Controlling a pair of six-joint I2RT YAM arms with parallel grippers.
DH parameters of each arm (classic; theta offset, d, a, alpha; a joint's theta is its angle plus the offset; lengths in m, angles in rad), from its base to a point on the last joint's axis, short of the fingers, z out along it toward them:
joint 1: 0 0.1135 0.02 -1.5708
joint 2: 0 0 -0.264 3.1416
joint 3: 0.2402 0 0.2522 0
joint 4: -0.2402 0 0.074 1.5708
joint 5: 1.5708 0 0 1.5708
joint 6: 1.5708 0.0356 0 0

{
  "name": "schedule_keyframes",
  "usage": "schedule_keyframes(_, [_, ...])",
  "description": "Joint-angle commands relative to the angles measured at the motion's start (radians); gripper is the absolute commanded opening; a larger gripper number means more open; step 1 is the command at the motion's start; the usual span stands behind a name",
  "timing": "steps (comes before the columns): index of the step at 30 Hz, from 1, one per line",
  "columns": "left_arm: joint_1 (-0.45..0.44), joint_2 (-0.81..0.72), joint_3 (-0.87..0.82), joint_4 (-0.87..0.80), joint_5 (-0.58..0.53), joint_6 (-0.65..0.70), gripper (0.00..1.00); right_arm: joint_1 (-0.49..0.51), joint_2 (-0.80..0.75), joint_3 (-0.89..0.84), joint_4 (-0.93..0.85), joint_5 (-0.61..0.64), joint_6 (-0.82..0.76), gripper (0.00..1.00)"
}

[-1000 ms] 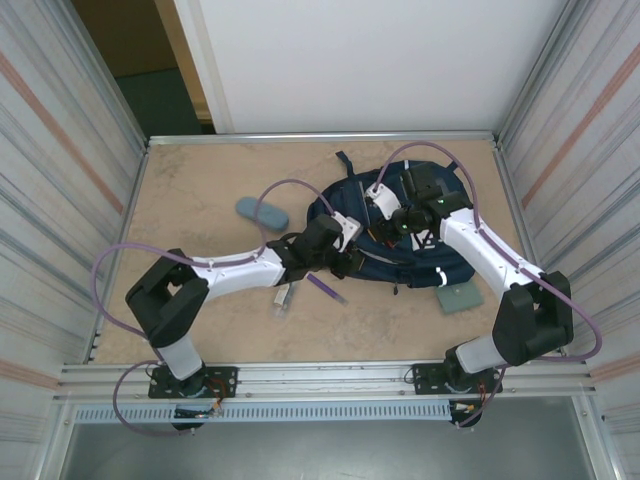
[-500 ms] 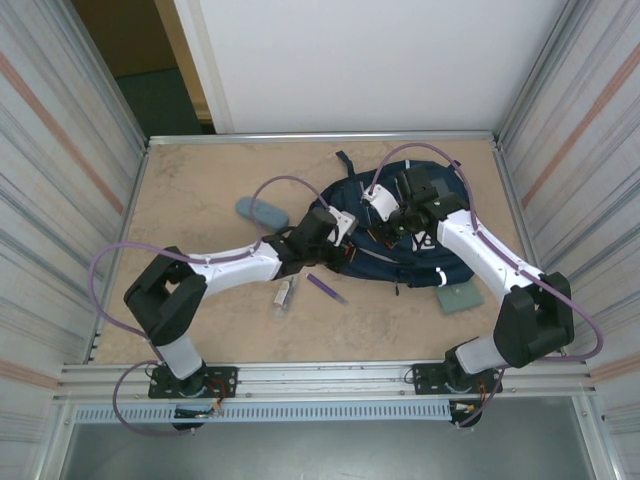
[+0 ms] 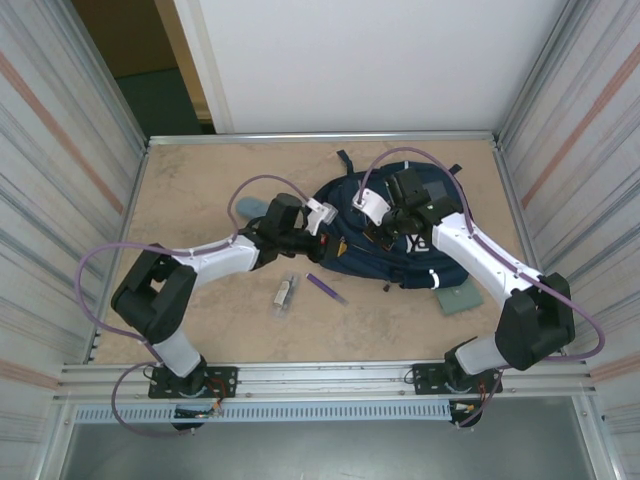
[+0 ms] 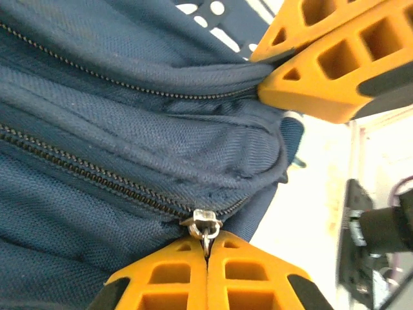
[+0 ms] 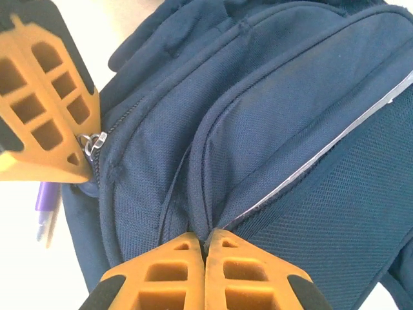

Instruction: Pack the student bag

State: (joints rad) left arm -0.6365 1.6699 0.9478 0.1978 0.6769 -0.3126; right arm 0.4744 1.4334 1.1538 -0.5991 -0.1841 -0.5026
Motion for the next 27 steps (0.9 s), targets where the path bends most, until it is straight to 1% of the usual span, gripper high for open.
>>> schedule_keyframes(1, [0.049,-0.013,-0.021,0.146,0.188,-0.105,0.0,0.005,-0.03,-0.004,-0.07,0.116,-0.085,0.0])
schedule_keyframes(5, [0.057,0.035,-0.001,0.141,0.254,-0.183,0.0,0.009,-0.031,-0.004,-0.07,0.099,-0.108,0.0])
schedule_keyframes(8, [0.057,0.062,-0.012,0.203,0.283,-0.297,0.0,0.007,-0.025,0.002,-0.082,0.091,-0.109,0.0])
schedule_keyframes(10, [0.059,0.076,0.002,0.181,0.29,-0.347,0.0,0.004,-0.016,0.004,-0.092,0.102,-0.117,0.0])
schedule_keyframes(11, [0.058,0.075,0.004,0.159,0.28,-0.347,0.0,0.005,-0.011,0.007,-0.095,0.105,-0.117,0.0])
schedule_keyframes(12, [0.056,0.07,0.011,0.109,0.248,-0.325,0.0,0.004,-0.008,0.01,-0.098,0.105,-0.116,0.0])
schedule_keyframes(15, [0.044,0.046,0.055,-0.127,0.094,-0.178,0.0,0.003,-0.016,0.003,-0.083,0.094,-0.101,0.0])
schedule_keyframes(16, [0.037,0.042,0.072,-0.189,0.05,-0.144,0.07,-0.001,-0.019,-0.001,-0.073,0.09,-0.092,0.0])
schedule_keyframes(18, [0.018,0.025,0.079,-0.228,0.011,-0.115,0.16,-0.011,-0.025,0.0,-0.064,0.068,-0.077,0.0])
schedule_keyframes(21, [-0.025,-0.01,0.091,-0.27,-0.07,-0.164,0.36,-0.02,-0.028,0.002,-0.064,0.046,-0.063,0.0])
schedule_keyframes(22, [-0.037,-0.022,0.1,-0.29,-0.103,-0.187,0.4,-0.022,-0.029,0.002,-0.064,0.045,-0.06,0.0])
schedule_keyframes(23, [-0.05,-0.038,0.102,-0.295,-0.136,-0.208,0.41,-0.027,-0.03,0.001,-0.064,0.041,-0.054,0.0])
schedule_keyframes(25, [-0.077,-0.068,0.103,-0.302,-0.201,-0.223,0.47,-0.035,-0.029,0.003,-0.063,0.038,-0.043,0.0])
schedule_keyframes(27, [-0.104,-0.082,0.121,-0.343,-0.282,-0.226,0.49,-0.04,-0.027,0.003,-0.064,0.035,-0.033,0.0])
